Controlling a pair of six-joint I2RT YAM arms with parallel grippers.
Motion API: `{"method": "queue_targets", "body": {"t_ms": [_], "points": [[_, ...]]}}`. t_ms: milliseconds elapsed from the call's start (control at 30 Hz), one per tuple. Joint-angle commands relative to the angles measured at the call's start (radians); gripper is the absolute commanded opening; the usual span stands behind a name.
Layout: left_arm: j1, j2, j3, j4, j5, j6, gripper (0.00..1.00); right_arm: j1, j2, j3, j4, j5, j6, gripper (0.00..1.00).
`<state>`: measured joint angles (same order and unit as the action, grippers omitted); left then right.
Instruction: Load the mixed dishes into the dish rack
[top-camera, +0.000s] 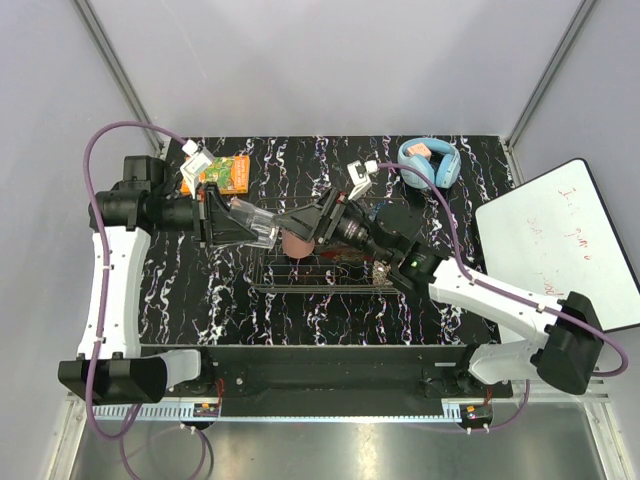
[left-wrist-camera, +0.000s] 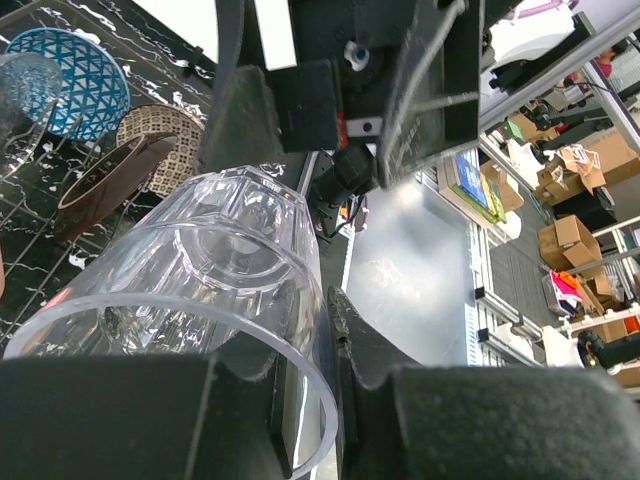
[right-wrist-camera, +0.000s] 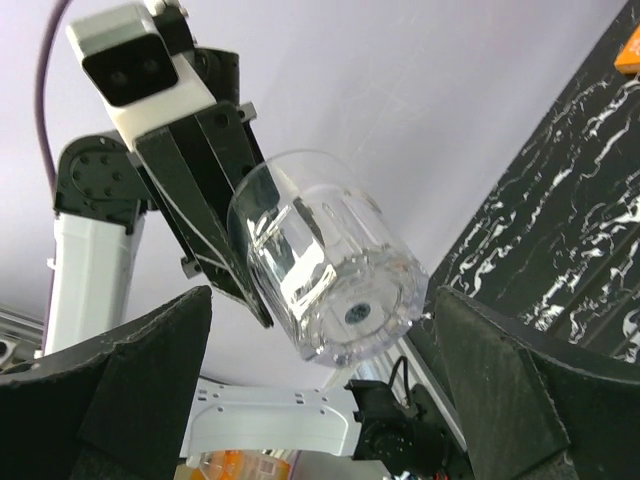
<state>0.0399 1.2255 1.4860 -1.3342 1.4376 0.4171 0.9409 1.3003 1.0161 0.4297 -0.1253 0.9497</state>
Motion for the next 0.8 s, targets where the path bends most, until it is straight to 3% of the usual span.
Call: {"method": "queue_targets", "body": {"t_ms": [0,233,433,633,767], "points": [[-0.018,-0.029,0.033,0.021,0.25,-0.014,0.0,-0.016,0.028,0.027,0.109,-0.042,0.043,1.0],[-0.035,-0.04,0.037,0.021,0.248,-0.021,0.0,-0.022,0.103,0.036,0.164,-0.117,0.076,1.0],[-0.034,-0.041,0.034,0.018,0.248,-0.017,0.0,-0.03,0.163,0.013,0.305,-0.16,0.197,1.0],[-0.034,-0.027,0.025,0.021,0.248,0.002,0.0,-0.045,0.25,-0.004,0.558,-0.203,0.381,0.99],[-0.035,-0.018,0.022,0.027,0.248,0.009,0.0,-0.047,0.31,0.029,0.647,-0.259,0.463,0.82]]}}
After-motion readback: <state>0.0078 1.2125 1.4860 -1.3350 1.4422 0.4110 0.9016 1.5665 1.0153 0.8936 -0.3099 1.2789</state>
